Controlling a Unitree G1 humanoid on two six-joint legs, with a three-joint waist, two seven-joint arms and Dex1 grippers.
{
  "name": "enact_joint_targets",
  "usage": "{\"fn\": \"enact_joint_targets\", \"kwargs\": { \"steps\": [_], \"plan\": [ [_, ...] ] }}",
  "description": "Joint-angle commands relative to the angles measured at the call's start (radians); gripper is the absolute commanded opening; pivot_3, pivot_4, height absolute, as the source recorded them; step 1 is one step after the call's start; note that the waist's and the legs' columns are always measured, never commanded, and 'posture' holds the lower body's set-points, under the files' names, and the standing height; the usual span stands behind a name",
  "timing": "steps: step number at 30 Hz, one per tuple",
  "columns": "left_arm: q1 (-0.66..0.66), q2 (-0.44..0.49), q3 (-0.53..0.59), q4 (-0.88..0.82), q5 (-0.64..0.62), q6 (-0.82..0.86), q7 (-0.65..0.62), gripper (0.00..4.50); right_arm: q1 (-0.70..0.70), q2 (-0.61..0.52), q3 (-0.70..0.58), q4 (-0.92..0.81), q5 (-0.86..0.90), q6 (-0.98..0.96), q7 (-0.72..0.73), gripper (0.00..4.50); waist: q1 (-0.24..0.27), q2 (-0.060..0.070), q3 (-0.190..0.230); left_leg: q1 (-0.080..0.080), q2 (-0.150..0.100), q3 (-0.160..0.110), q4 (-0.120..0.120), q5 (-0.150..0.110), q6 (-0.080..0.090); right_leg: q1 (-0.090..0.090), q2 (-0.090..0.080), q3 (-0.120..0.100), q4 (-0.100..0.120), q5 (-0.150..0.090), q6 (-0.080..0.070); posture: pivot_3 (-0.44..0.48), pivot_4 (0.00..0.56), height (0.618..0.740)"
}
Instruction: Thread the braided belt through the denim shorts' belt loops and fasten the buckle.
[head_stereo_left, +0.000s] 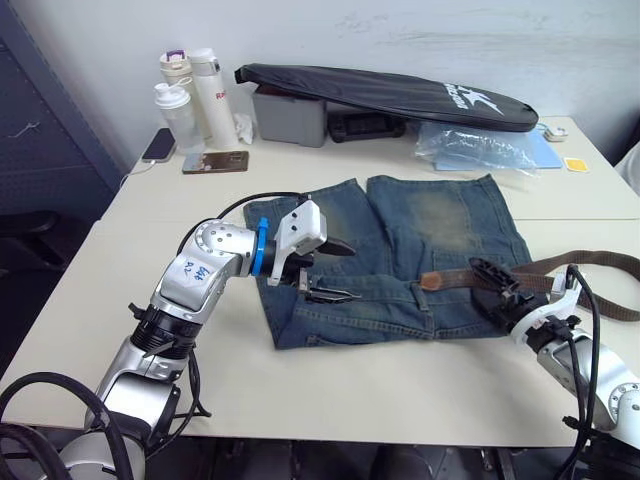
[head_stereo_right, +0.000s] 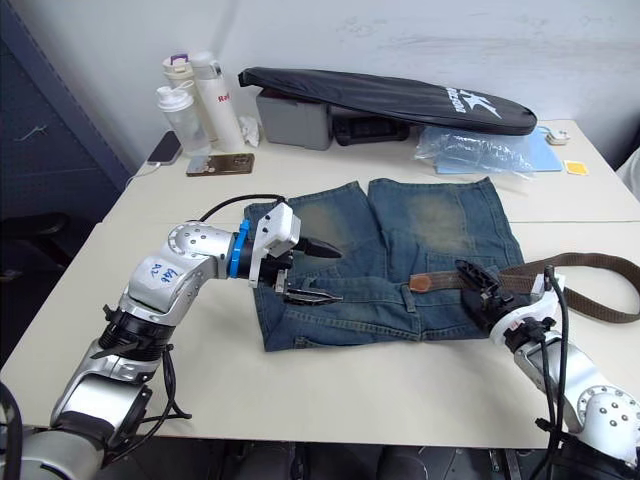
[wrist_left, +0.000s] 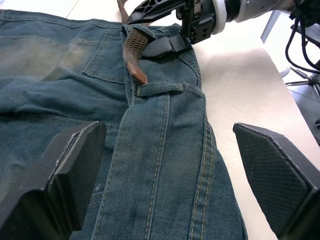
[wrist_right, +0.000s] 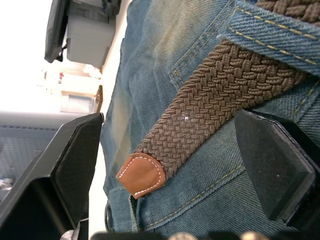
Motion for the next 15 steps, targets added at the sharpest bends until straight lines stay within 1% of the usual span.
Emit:
{"fn": "enact_joint_targets", "kwargs": {
  "steps": [1, 10, 15],
  "plan": [
    [0.005, 0.004, 0.013, -0.032, -0.004, -0.010, 0.008, 4.50, 0.026, -0.039, -0.027, 0.036, -0.018, -0.011, -0.053, 4.47, 0.001, 0.000, 0.000, 0.000, 0.000, 0.000, 0.000, 0.000, 0.000, 0.000, 0.000, 0.000, 0.000, 0.000, 0.000, 0.000, 0.150, 0.622],
    [0.016, -0.002, 0.013, -0.043, -0.006, -0.008, 0.024, 4.50, 0.018, -0.090, -0.043, 0.071, -0.013, -0.029, -0.108, 4.47, 0.001, 0.000, 0.000, -0.002, -0.001, 0.000, 0.000, 0.000, 0.000, 0.002, 0.000, 0.000, -0.001, 0.000, 0.000, 0.000, 0.150, 0.622],
    [0.027, -0.008, 0.013, -0.053, -0.010, -0.007, 0.034, 4.50, 0.034, -0.106, -0.059, 0.050, 0.025, -0.029, -0.159, 4.47, 0.002, 0.000, 0.000, -0.004, 0.000, 0.000, 0.000, 0.000, 0.000, 0.002, -0.001, 0.001, -0.001, 0.000, 0.000, 0.000, 0.150, 0.622]
  ]
}}
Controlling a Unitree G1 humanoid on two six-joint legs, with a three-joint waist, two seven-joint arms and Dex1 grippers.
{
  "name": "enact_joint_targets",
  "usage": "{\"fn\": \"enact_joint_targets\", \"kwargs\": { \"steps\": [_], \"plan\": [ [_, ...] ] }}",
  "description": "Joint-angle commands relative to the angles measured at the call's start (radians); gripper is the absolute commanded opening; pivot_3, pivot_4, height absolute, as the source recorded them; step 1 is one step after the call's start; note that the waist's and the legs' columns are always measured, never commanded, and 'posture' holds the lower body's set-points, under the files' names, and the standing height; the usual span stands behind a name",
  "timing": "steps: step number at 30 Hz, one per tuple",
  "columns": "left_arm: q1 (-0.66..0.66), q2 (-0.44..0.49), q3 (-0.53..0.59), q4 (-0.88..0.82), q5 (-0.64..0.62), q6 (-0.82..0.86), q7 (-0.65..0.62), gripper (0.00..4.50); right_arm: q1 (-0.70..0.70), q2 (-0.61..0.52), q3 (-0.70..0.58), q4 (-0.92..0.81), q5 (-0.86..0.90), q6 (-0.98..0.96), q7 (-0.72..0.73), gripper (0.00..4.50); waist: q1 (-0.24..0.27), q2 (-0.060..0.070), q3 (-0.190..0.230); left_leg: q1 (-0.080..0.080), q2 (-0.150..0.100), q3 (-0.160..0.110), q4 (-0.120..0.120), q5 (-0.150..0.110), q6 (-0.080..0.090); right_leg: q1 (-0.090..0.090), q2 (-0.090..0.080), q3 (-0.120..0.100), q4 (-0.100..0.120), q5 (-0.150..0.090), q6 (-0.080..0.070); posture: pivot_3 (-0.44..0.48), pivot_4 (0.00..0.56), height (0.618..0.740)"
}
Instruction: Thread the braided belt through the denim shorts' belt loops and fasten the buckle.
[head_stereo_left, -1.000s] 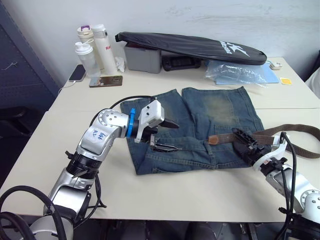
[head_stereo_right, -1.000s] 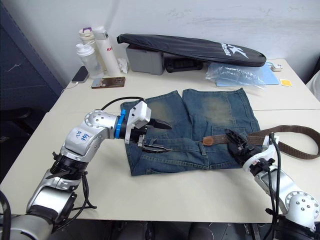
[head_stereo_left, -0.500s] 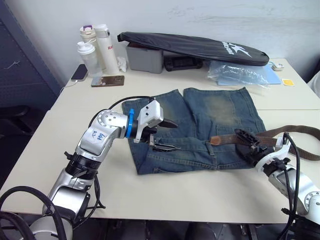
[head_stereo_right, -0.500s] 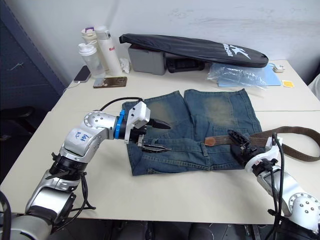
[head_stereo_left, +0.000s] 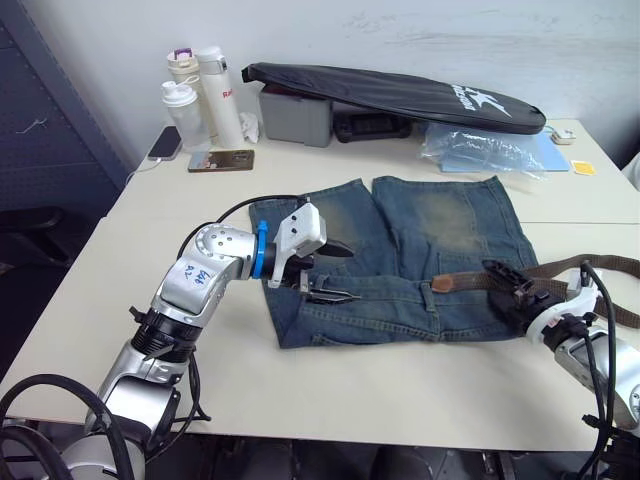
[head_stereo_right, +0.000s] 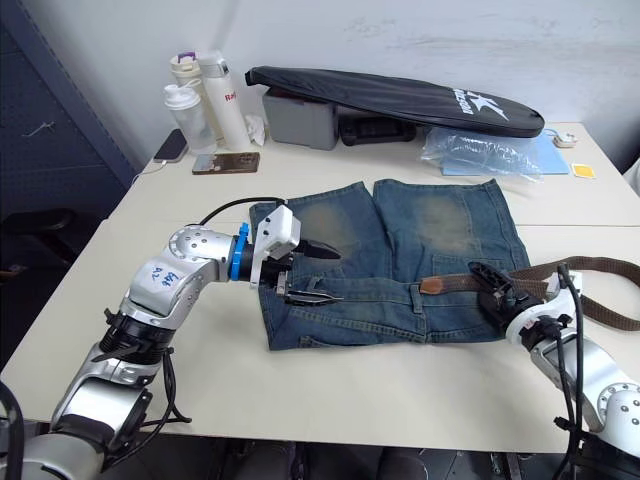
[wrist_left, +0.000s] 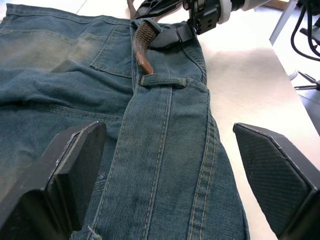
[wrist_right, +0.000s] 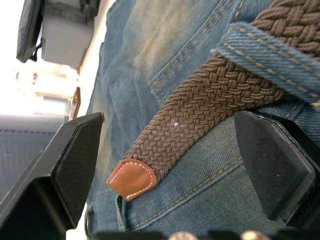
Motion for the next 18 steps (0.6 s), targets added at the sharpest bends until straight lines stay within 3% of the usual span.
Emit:
{"fn": "enact_joint_targets", "kwargs": {
  "steps": [1, 8, 16, 18],
  "plan": [
    [0.000, -0.005, 0.013, -0.043, -0.011, -0.006, 0.009, 4.50, 0.033, -0.014, -0.038, 0.020, -0.002, -0.031, -0.080, 4.47, 0.000, 0.000, 0.000, 0.000, 0.000, 0.000, 0.000, 0.000, 0.000, 0.000, 0.000, 0.000, 0.000, 0.000, 0.000, 0.000, 0.150, 0.622],
    [-0.030, -0.065, 0.006, -0.001, -0.009, -0.023, 0.034, 4.50, 0.123, -0.076, -0.023, -0.180, 0.107, 0.036, 0.037, 4.47, 0.000, 0.001, 0.000, -0.004, 0.000, 0.000, 0.000, 0.000, 0.000, -0.001, 0.000, 0.000, 0.000, 0.000, 0.000, 0.000, 0.150, 0.622],
    [-0.181, -0.260, -0.047, 0.243, 0.033, -0.019, 0.082, 4.50, 0.318, -0.247, -0.125, -0.462, 0.078, 0.077, 0.217, 4.47, 0.003, 0.003, 0.001, -0.010, 0.000, 0.001, -0.002, 0.005, 0.008, 0.002, 0.002, -0.004, -0.015, 0.001, 0.002, 0.000, 0.150, 0.622],
    [-0.250, -0.330, -0.080, 0.380, 0.074, -0.038, 0.094, 4.50, 0.373, -0.262, -0.157, -0.532, 0.047, 0.068, 0.243, 4.47, 0.004, 0.002, 0.001, -0.008, 0.000, 0.001, -0.004, 0.005, 0.009, 0.001, 0.003, -0.004, -0.017, 0.001, 0.002, 0.000, 0.150, 0.622]
  ]
}}
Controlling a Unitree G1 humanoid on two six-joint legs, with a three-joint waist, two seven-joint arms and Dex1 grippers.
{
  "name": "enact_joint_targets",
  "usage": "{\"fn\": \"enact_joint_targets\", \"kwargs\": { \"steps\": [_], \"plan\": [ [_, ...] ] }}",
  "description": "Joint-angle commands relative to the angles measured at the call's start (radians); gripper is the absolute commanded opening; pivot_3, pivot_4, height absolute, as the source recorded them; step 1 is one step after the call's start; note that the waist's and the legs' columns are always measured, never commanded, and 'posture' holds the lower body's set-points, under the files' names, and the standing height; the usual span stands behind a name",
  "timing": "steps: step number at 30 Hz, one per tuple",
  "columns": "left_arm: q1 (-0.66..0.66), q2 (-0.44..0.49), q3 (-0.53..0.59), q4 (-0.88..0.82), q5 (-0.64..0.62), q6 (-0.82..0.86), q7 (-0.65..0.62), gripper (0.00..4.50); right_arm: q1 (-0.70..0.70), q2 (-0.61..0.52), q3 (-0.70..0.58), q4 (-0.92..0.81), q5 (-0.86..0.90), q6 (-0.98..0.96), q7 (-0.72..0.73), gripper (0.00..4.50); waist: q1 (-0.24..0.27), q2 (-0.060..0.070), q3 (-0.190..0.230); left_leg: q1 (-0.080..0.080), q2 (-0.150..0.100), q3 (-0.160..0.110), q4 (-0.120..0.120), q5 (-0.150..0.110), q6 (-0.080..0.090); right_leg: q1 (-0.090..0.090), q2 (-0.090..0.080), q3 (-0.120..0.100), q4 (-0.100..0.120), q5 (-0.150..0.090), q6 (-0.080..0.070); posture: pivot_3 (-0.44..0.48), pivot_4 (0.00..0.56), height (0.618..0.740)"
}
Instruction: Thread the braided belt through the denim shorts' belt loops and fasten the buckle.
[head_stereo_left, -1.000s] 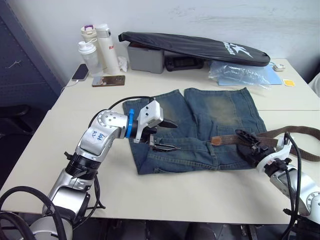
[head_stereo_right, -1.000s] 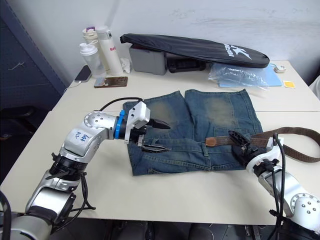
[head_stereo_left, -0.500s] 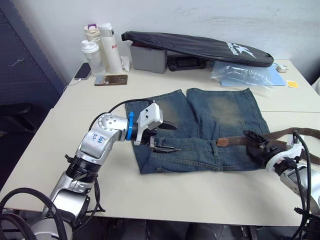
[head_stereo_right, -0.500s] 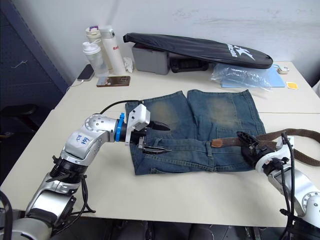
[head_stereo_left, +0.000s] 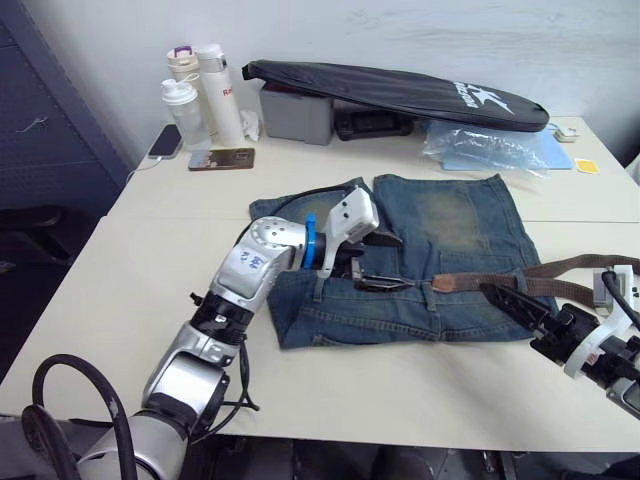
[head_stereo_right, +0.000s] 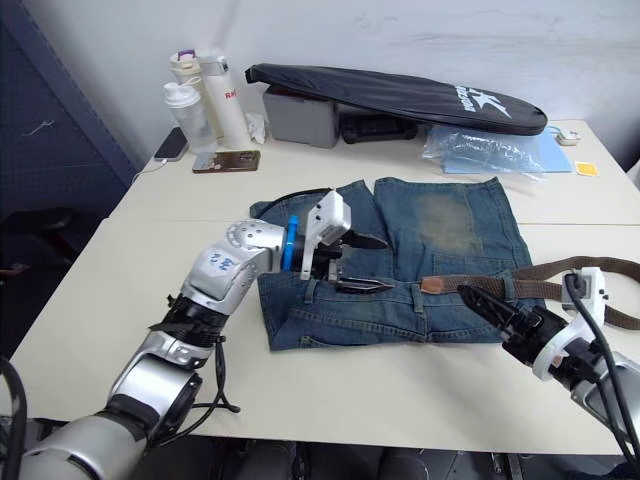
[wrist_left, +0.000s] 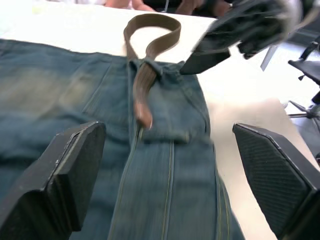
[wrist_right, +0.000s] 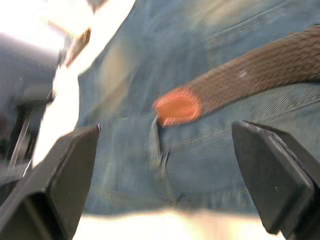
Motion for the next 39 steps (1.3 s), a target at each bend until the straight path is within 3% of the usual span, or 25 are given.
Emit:
{"fn": "enact_joint_targets", "kwargs": {
  "steps": [1, 7, 15, 19, 26, 34, 39],
  "plan": [
    [-0.105, -0.085, -0.041, 0.184, 0.056, -0.032, 0.022, 4.50, 0.060, -0.023, -0.060, -0.127, -0.036, -0.019, 0.046, 4.47, 0.002, 0.000, 0.000, 0.000, 0.000, 0.000, 0.000, 0.000, 0.001, 0.000, 0.000, 0.000, 0.000, 0.000, 0.000, 0.000, 0.150, 0.622],
    [-0.268, -0.253, -0.023, 0.570, 0.125, -0.165, 0.073, 4.50, 0.192, 0.034, -0.075, -0.300, -0.070, -0.113, 0.031, 4.47, 0.021, -0.002, 0.001, 0.000, 0.000, 0.001, -0.001, 0.001, 0.002, -0.002, 0.000, 0.001, -0.003, 0.000, 0.001, 0.000, 0.150, 0.622],
    [-0.346, -0.337, -0.002, 0.790, 0.191, -0.279, 0.064, 4.50, 0.316, 0.082, -0.063, -0.382, -0.153, -0.214, 0.026, 4.47, 0.022, -0.002, 0.001, -0.001, 0.000, 0.001, 0.000, 0.001, 0.002, -0.003, 0.000, 0.001, -0.003, 0.000, 0.002, 0.000, 0.150, 0.622],
    [-0.356, -0.347, 0.014, 0.820, 0.204, -0.292, 0.040, 3.24, 0.350, 0.086, -0.055, -0.383, -0.184, -0.242, 0.034, 4.50, 0.022, -0.002, 0.001, -0.001, 0.000, 0.001, 0.001, 0.001, 0.002, -0.004, -0.001, 0.001, -0.002, 0.000, 0.002, 0.000, 0.150, 0.622],
    [-0.355, -0.365, 0.034, 0.842, 0.222, -0.292, 0.018, 0.06, 0.338, 0.075, -0.027, -0.327, -0.242, -0.264, 0.010, 4.50, 0.021, -0.002, 0.001, -0.001, 0.000, 0.001, 0.002, 0.001, 0.002, -0.004, -0.001, 0.001, -0.002, 0.000, 0.002, 0.000, 0.150, 0.622],
    [-0.376, -0.378, 0.128, 0.825, 0.167, -0.195, 0.003, 0.06, 0.216, 0.153, 0.079, -0.269, -0.295, -0.330, -0.064, 4.50, 0.020, -0.002, 0.001, -0.002, 0.000, 0.001, 0.003, 0.001, 0.002, -0.004, -0.001, 0.001, -0.001, 0.000, 0.002, 0.000, 0.150, 0.622],
    [-0.398, -0.392, 0.217, 0.804, 0.099, -0.066, 0.005, 0.06, 0.148, 0.247, 0.098, -0.256, -0.206, -0.421, -0.103, 4.50, 0.020, -0.002, 0.001, -0.002, 0.000, 0.001, 0.003, 0.001, 0.002, -0.005, -0.001, 0.001, 0.000, 0.000, 0.002, 0.000, 0.150, 0.622]
  ]
}}
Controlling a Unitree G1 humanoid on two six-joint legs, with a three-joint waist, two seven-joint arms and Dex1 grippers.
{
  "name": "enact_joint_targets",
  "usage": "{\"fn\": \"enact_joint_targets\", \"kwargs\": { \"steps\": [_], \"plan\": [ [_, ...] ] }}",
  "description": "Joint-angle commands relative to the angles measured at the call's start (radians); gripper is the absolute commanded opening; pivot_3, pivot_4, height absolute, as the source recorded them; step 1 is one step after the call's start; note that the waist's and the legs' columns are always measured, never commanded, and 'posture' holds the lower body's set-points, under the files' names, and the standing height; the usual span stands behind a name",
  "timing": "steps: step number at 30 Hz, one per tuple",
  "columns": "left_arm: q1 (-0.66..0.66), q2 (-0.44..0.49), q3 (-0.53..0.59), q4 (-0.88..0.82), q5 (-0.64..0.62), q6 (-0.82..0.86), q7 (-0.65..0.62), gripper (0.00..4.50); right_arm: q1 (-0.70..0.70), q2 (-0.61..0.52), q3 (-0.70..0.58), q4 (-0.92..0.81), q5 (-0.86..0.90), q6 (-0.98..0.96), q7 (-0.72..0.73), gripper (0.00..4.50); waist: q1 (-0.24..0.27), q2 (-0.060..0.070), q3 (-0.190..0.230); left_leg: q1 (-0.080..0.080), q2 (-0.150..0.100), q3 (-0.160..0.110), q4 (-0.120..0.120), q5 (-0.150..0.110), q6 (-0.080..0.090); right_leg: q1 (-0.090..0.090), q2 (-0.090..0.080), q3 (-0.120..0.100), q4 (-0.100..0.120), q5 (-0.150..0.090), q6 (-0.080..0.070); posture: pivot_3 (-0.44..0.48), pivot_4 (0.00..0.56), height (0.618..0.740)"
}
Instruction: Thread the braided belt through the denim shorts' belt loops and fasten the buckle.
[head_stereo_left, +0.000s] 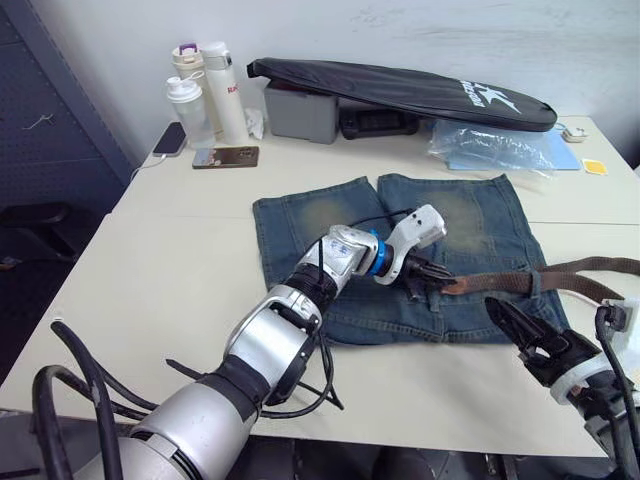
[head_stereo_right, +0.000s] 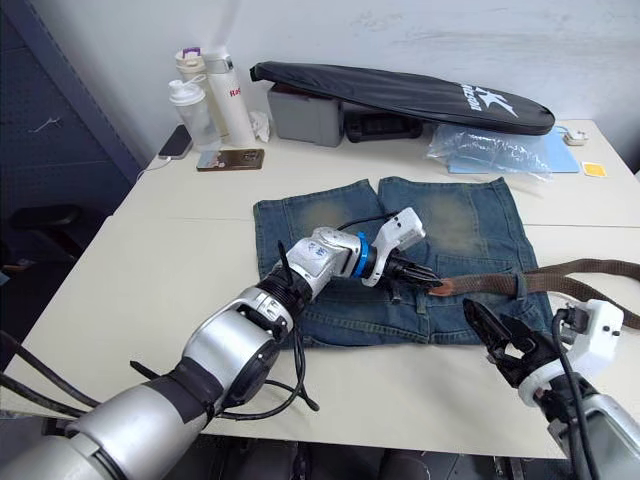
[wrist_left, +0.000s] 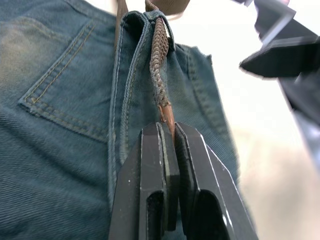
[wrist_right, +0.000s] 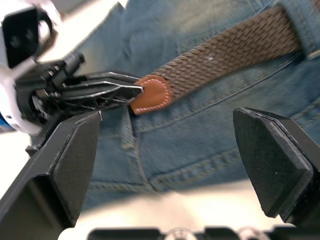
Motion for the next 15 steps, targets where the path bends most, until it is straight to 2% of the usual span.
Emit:
{"fn": "enact_joint_targets", "kwargs": {
  "steps": [1, 3, 8, 15],
  "plan": [
    [-0.055, -0.021, 0.110, -0.041, -0.112, 0.136, -0.006, 0.06, -0.067, 0.118, -0.009, 0.014, 0.158, -0.143, -0.053, 4.50, 0.000, 0.000, 0.000, 0.000, 0.000, 0.000, 0.000, 0.000, 0.000, 0.000, 0.000, 0.000, 0.000, 0.000, 0.000, 0.000, 0.150, 0.622],
    [-0.063, -0.026, 0.156, -0.046, -0.166, 0.220, -0.015, 0.06, -0.099, 0.197, -0.004, 0.034, 0.226, -0.205, -0.068, 4.50, -0.001, -0.001, 0.000, 0.000, 0.000, 0.000, 0.001, 0.000, 0.000, 0.000, 0.000, 0.000, 0.001, 0.000, 0.000, 0.000, 0.150, 0.622],
    [-0.071, -0.024, 0.241, -0.075, -0.260, 0.408, -0.023, 0.06, -0.115, 0.330, 0.053, 0.102, 0.233, -0.235, -0.021, 4.50, -0.007, -0.001, 0.000, 0.000, -0.001, -0.001, 0.002, 0.000, 0.000, -0.003, -0.001, 0.001, 0.010, -0.001, 0.001, 0.000, 0.150, 0.622],
    [-0.042, -0.012, 0.240, -0.129, -0.281, 0.491, -0.023, 0.06, -0.159, 0.377, 0.107, 0.169, 0.222, -0.229, 0.044, 4.50, -0.023, -0.001, 0.000, 0.000, 0.000, -0.001, 0.002, 0.000, 0.000, -0.013, -0.001, 0.001, 0.021, -0.001, 0.001, 0.000, 0.150, 0.622]
  ]
}}
